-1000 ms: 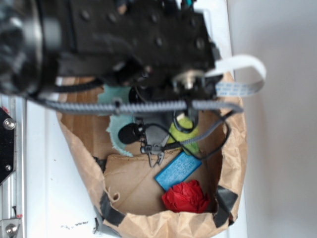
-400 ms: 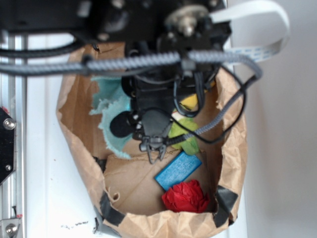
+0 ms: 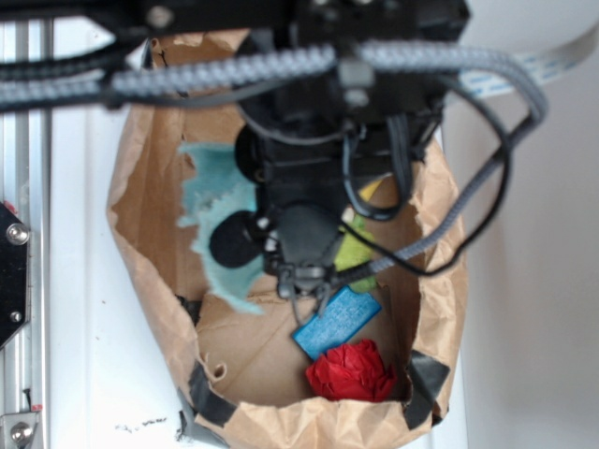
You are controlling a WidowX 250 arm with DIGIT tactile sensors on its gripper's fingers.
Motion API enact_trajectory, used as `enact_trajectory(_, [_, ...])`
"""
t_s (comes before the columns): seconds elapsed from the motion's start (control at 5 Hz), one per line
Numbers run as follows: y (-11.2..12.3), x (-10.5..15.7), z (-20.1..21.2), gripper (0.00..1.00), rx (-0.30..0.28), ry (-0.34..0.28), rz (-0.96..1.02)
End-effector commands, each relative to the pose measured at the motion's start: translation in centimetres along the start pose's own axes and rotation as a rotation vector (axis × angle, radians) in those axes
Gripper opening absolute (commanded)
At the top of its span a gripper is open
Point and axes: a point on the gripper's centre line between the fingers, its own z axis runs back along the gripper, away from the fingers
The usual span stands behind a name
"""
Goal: Grab the blue cloth.
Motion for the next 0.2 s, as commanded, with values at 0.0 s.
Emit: enact_trajectory(0.0, [0.18, -0.26, 1.02, 0.0, 0.058, -0.069, 0.002])
